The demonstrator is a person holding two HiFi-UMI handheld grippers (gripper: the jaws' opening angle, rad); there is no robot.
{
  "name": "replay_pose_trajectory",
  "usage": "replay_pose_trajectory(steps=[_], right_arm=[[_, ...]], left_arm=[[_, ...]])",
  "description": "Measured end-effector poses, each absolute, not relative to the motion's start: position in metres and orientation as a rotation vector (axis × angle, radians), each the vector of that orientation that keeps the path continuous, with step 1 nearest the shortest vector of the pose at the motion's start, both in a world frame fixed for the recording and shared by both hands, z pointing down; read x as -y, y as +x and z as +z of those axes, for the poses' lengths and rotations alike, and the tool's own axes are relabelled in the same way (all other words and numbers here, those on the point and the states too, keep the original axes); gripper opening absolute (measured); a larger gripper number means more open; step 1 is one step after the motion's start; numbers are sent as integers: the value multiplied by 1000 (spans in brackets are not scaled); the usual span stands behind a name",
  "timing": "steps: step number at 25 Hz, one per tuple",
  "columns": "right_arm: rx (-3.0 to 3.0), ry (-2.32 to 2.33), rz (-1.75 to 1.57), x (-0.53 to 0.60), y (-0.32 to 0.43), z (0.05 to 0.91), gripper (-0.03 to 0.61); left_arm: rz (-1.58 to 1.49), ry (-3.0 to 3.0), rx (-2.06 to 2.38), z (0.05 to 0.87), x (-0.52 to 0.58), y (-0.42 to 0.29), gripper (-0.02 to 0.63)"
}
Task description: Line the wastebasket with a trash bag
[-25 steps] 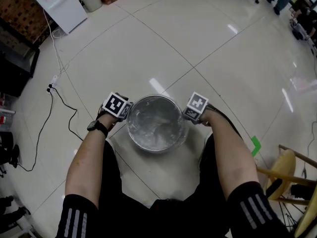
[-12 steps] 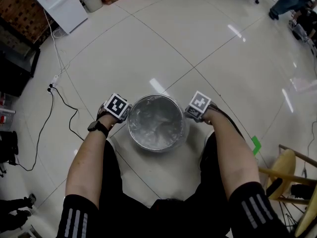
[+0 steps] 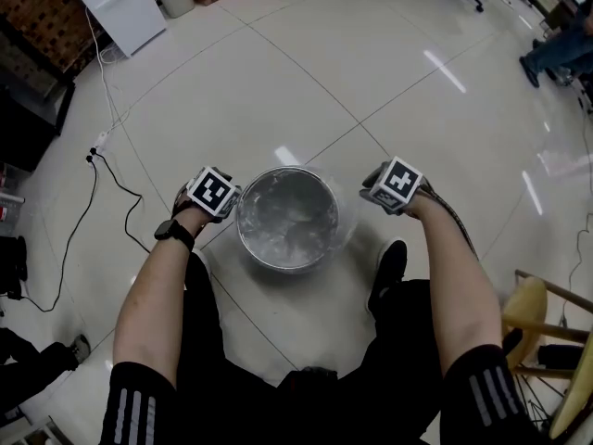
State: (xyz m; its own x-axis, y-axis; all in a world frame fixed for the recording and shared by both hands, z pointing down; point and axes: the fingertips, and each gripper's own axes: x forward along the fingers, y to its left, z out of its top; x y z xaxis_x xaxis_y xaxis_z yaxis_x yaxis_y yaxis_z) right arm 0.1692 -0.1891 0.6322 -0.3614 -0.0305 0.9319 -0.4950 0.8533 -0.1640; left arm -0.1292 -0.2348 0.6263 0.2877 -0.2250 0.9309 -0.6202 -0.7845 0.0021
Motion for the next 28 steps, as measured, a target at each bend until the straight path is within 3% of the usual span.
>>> replay_pose_trajectory(steps=[13, 17, 22, 28], right_arm=[[1896, 177, 215, 137, 145, 560, 117], [1993, 177, 213, 122, 111, 535, 157], [1857, 122, 298, 96, 114, 591, 223], [1933, 116, 368, 93, 96, 623, 258]], left_arm=[[1617, 2464, 634, 552, 185, -105, 120], [1591, 2479, 506, 548, 159, -103, 141], [1630, 2452, 344, 557, 131, -108, 190], [1652, 2326, 227, 590, 108, -139, 244]])
